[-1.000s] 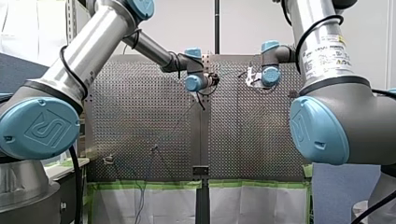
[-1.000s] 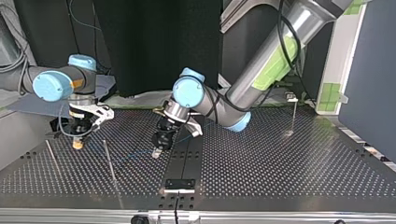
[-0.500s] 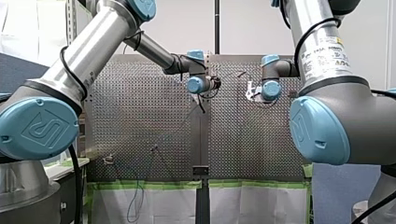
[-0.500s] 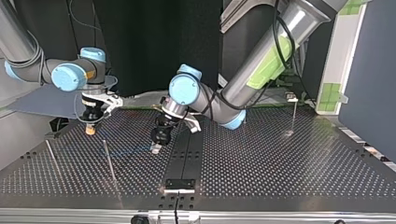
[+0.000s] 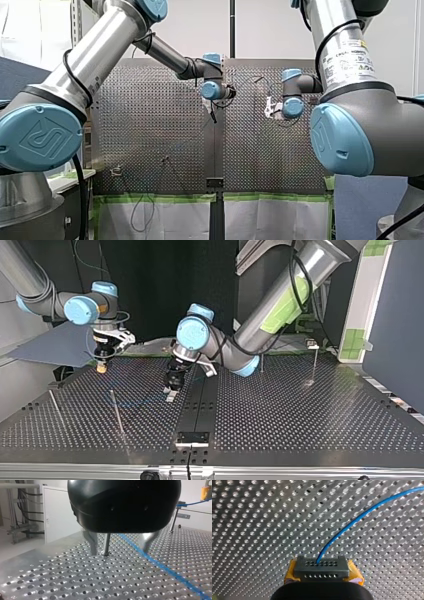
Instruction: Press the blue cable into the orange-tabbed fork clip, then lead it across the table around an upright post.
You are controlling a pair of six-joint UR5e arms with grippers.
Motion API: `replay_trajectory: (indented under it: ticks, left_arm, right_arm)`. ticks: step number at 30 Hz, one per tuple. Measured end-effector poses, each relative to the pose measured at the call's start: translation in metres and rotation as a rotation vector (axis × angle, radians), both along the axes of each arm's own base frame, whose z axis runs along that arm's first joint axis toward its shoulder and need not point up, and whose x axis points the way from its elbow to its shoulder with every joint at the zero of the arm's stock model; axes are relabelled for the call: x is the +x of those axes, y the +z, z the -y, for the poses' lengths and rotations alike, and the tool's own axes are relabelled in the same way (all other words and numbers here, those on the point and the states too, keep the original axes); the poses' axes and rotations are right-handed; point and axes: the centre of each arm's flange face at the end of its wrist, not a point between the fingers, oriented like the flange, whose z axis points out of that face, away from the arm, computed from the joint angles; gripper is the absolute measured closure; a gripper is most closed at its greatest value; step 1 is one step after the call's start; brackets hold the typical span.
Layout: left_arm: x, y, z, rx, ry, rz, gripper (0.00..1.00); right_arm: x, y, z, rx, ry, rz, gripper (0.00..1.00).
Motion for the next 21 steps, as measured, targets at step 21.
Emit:
replay_trajectory:
  ticks: [21]
  left_arm:
    - [-0.007, -0.004, 0.002, 0.043, 0.011, -0.021, 0.0]
  right_arm:
    - [0.001, -0.059, -0.049, 0.002, 0.091, -0.007, 1.0]
